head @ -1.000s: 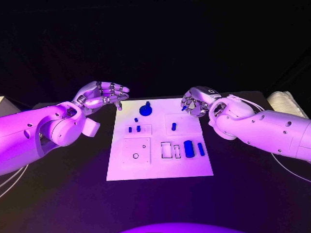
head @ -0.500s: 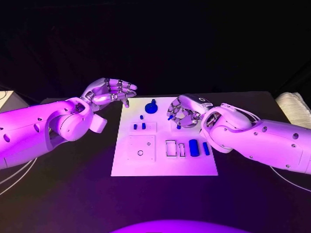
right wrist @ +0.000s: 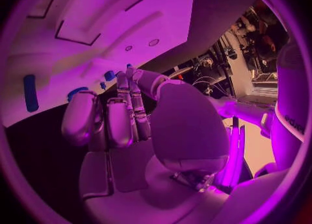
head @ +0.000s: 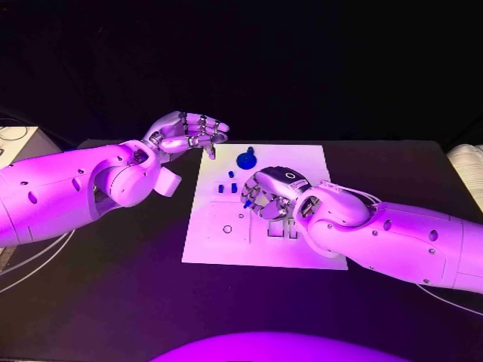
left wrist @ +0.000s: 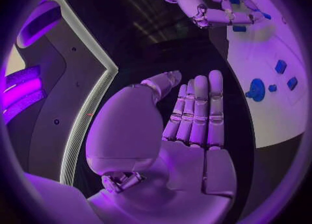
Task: Assemble the parts on the task board
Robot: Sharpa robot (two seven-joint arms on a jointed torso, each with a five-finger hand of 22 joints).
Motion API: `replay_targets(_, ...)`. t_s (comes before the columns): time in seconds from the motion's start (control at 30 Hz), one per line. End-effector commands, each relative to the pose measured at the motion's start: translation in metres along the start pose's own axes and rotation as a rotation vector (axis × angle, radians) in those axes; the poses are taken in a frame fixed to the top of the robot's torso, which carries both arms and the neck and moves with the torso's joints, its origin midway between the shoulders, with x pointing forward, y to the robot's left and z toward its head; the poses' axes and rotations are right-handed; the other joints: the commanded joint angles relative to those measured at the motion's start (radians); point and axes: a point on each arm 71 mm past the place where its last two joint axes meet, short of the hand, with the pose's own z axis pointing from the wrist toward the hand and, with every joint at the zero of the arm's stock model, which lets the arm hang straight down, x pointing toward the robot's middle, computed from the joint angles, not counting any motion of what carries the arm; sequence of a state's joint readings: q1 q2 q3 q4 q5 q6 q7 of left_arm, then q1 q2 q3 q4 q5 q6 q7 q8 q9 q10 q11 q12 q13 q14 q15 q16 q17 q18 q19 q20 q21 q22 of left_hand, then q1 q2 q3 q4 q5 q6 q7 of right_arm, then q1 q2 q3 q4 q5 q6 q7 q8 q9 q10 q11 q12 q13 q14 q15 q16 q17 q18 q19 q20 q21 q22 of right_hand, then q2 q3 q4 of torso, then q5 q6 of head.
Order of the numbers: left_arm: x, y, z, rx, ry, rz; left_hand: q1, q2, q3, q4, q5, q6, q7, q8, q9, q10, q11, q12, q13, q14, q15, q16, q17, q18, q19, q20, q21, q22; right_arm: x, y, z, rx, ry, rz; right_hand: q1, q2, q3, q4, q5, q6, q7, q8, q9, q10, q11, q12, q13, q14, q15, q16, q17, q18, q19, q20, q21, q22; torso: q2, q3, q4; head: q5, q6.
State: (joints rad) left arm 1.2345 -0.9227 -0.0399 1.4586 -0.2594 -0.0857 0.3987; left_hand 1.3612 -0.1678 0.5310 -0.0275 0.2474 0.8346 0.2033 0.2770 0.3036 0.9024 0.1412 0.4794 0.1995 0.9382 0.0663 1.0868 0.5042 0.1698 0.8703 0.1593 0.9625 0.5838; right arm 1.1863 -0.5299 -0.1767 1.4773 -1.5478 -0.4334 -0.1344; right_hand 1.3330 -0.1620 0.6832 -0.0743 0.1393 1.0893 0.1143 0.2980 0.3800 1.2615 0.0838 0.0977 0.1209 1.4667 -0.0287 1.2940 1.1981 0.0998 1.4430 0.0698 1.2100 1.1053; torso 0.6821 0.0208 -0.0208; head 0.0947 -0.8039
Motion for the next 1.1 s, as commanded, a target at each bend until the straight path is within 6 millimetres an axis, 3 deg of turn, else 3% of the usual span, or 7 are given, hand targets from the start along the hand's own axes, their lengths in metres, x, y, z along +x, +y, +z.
replay_targets(0.03,0.004,-0.001,0.001,0.007,0.017,-0.015,-0.006,0.0,-0.006,0.0,0.002,-0.007,0.001,0.007,-0.002,-0.006,-0.001,0.002,-0.001,0.005,0.0,-0.005,-0.001,0.015,0.007,-0.002,-0.004,-0.002,0.008,0.004,0.002,-0.001,0.028,-0.05,-0.006,0.001,0.004,-0.003,0.006,0.002,0.002,0.007,0.001,0.045,-0.039,0.004,0.001,0.04,-0.009,-0.007,-0.001,-0.009,-0.001,-0.007,0.002,-0.001,0.0,0.0003,-0.0009,0.009,-0.007)
replay_targets(0.37,0.007,-0.001,0.002,0.007,0.024,-0.018,-0.006,0.0,-0.007,0.001,0.002,-0.006,0.001,0.008,-0.002,-0.007,-0.001,0.002,-0.001,0.004,0.001,-0.005,-0.001,0.015,0.007,-0.001,-0.005,-0.002,0.019,0.006,0.006,0.028,0.054,-0.077,-0.007,0.002,0.004,-0.003,0.006,0.001,0.002,0.007,0.002,0.044,-0.039,0.003,0.001,0.039,-0.009,-0.008,-0.003,-0.009,-0.002,-0.007,0.002,-0.001,0.0,0.0011,-0.0004,0.022,-0.024)
replay_targets(1.1,0.006,-0.001,0.002,0.001,0.027,-0.019,-0.007,0.0,-0.008,0.002,0.002,-0.007,0.001,0.009,-0.002,-0.008,-0.001,0.002,-0.002,0.004,0.001,-0.006,-0.001,0.015,0.007,-0.001,-0.006,-0.003,0.023,0.009,0.008,0.031,0.066,-0.091,-0.008,0.002,0.005,-0.004,0.007,0.0,0.003,0.007,0.003,0.044,-0.039,0.003,0.002,0.039,-0.009,-0.01,-0.006,-0.011,0.001,-0.007,0.008,0.007,0.001,0.0019,-0.0018,0.025,-0.034)
